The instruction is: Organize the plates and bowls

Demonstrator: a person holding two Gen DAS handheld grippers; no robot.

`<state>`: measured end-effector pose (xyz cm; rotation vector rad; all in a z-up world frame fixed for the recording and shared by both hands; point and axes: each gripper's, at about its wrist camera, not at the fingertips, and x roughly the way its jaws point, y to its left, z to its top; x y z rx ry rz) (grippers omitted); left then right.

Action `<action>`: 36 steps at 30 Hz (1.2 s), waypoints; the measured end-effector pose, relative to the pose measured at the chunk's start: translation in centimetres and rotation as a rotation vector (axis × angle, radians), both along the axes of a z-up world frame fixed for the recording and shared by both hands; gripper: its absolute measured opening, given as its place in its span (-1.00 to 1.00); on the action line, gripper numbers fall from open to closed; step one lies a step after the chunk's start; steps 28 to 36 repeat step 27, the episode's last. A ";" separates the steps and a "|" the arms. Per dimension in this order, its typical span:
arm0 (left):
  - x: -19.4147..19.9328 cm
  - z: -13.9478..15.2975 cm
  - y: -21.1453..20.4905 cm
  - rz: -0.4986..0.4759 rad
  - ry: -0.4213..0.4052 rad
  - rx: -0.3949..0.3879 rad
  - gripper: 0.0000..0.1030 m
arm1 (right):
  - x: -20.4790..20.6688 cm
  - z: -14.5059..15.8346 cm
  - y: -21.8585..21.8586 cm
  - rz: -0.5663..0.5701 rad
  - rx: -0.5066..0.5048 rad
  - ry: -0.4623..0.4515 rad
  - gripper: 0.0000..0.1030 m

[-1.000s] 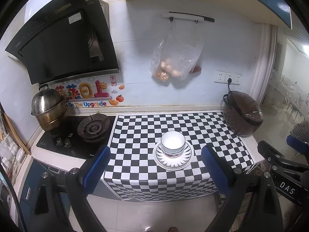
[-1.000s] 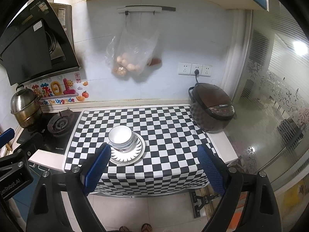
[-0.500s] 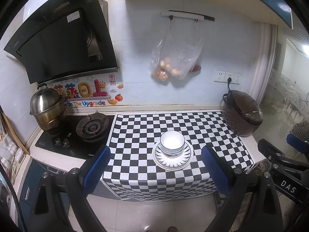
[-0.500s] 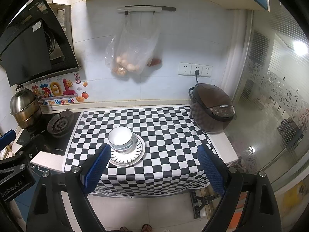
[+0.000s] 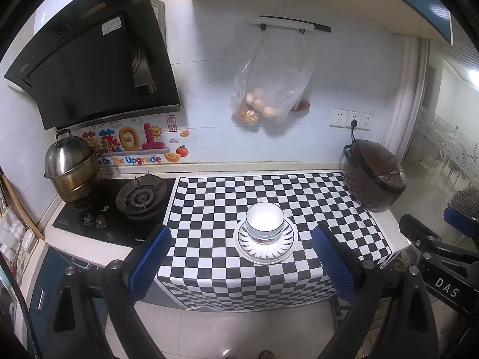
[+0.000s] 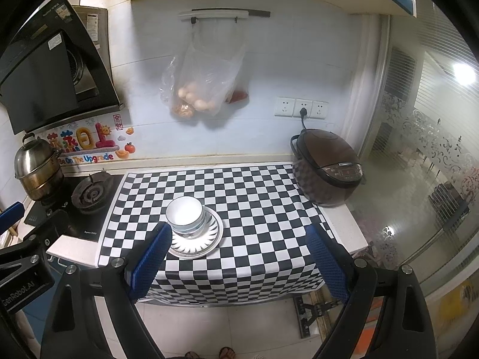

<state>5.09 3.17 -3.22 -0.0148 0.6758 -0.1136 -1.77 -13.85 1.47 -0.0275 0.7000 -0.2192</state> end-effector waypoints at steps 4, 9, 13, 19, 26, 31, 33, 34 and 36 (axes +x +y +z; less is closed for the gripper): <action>0.0 0.0 -0.2 -0.002 0.001 0.000 0.87 | 0.0 0.0 -0.1 0.001 0.000 -0.001 0.81; -0.2 -0.1 -0.3 0.001 0.011 0.002 0.87 | 0.0 0.0 0.0 -0.001 0.007 0.001 0.81; -0.3 -0.3 -0.2 0.005 0.024 -0.005 0.87 | -0.2 -0.2 0.2 0.004 0.012 0.003 0.81; -0.4 -0.3 0.1 0.011 0.029 -0.007 0.87 | -0.1 -0.4 0.7 0.017 0.023 0.011 0.81; -0.4 -0.2 0.5 0.019 0.015 0.003 0.87 | 0.2 -0.8 1.2 0.028 0.027 0.018 0.81; -0.3 -0.1 0.5 0.020 0.015 0.003 0.87 | 0.3 -0.8 1.2 0.027 0.028 0.019 0.81; -0.3 -0.1 0.5 0.020 0.015 0.003 0.87 | 0.3 -0.8 1.2 0.027 0.028 0.019 0.81; -0.3 -0.1 0.5 0.020 0.015 0.003 0.87 | 0.3 -0.8 1.2 0.027 0.028 0.019 0.81; -0.3 -0.1 0.5 0.020 0.015 0.003 0.87 | 0.3 -0.8 1.2 0.027 0.028 0.019 0.81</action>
